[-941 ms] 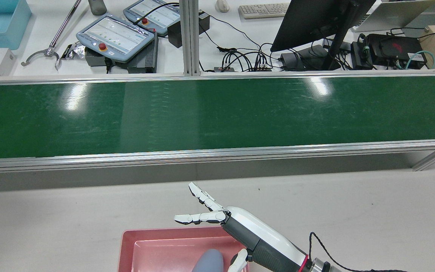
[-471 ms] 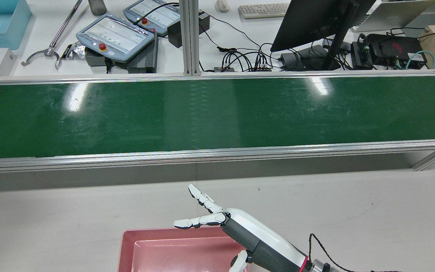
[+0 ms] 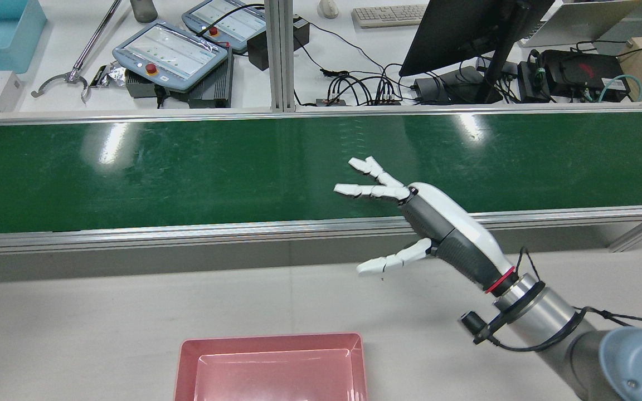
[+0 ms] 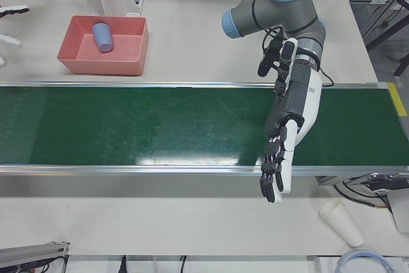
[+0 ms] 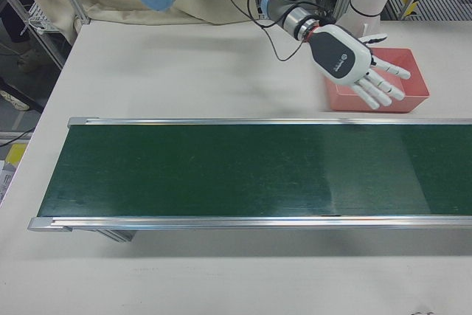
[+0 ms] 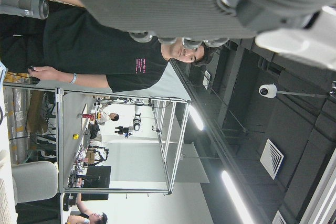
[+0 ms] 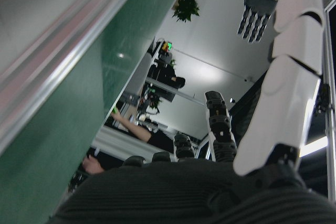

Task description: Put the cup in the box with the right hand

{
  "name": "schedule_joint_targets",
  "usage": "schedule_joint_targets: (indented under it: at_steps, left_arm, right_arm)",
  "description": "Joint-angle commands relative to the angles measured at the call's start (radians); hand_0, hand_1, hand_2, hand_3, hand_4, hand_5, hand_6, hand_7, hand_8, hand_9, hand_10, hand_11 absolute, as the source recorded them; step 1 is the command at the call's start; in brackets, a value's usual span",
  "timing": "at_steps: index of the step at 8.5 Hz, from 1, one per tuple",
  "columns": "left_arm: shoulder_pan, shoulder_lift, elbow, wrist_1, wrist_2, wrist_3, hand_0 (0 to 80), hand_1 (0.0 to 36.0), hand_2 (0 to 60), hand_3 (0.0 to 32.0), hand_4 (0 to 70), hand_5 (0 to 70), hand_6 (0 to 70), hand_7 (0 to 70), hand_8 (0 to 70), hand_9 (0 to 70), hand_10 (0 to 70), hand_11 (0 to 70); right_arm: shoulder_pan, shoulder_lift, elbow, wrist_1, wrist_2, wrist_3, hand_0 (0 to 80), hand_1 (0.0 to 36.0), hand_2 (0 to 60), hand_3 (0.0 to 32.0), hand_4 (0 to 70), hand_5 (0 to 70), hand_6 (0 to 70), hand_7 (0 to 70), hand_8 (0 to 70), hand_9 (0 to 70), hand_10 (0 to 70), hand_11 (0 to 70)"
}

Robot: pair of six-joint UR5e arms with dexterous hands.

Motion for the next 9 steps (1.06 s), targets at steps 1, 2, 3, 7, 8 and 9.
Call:
schedule_joint_targets:
  at_steps: [1, 2, 3, 7, 8, 9]
  left_arm:
    - [0.000, 0.000, -0.002, 0.000, 0.000, 0.000, 0.0, 0.0, 0.0, 0.0, 0.0, 0.0, 0.0, 0.0, 0.0, 0.0, 0.0, 0.0]
    - [0.000, 0.000, -0.003, 0.001, 0.000, 0.000, 0.0, 0.0, 0.0, 0.0, 0.0, 0.0, 0.0, 0.0, 0.0, 0.0, 0.0, 0.0]
    - [0.000, 0.000, -0.005, 0.002, 0.002, 0.000, 0.0, 0.0, 0.0, 0.0, 0.0, 0.0, 0.0, 0.0, 0.0, 0.0, 0.0, 0.0]
    - [0.000, 0.000, 0.000, -0.002, 0.000, 0.000, 0.0, 0.0, 0.0, 0.0, 0.0, 0.0, 0.0, 0.0, 0.0, 0.0, 0.0, 0.0]
    - [0.000, 0.000, 0.000, -0.002, 0.000, 0.000, 0.0, 0.0, 0.0, 0.0, 0.0, 0.0, 0.0, 0.0, 0.0, 0.0, 0.0, 0.0]
    - [0.000, -0.001, -0.002, 0.000, 0.000, 0.000, 0.0, 0.0, 0.0, 0.0, 0.0, 0.0, 0.0, 0.0, 0.0, 0.0, 0.0, 0.0]
  right_arm:
    - [0.463, -0.082, -0.206, -0.006, -0.132, 0.244, 50.6, 15.0, 6.4, 0.0, 10.4, 4.2, 3.8, 13.5, 0.0, 1.3, 0.0, 0.0]
    - [0.592, -0.082, -0.326, 0.003, -0.190, 0.304, 50.8, 13.9, 3.2, 0.0, 11.7, 4.2, 3.6, 12.3, 0.0, 1.0, 0.0, 0.0]
    - [0.692, -0.083, -0.392, 0.004, -0.234, 0.308, 49.9, 15.6, 9.6, 0.0, 9.2, 4.2, 3.7, 12.8, 0.0, 1.1, 0.0, 0.5]
    - [0.765, -0.066, -0.612, 0.204, -0.277, 0.317, 51.2, 16.2, 6.7, 0.0, 8.4, 4.8, 3.3, 9.2, 0.0, 0.4, 0.0, 1.6]
    - [0.759, -0.048, -0.611, 0.233, -0.304, 0.322, 50.3, 15.3, 6.6, 0.0, 7.5, 4.5, 2.0, 2.7, 0.0, 0.0, 0.0, 0.5]
    - [0.753, -0.030, -0.611, 0.233, -0.397, 0.357, 51.2, 17.8, 10.1, 0.0, 7.2, 4.9, 2.5, 5.2, 0.0, 0.0, 0.0, 0.4]
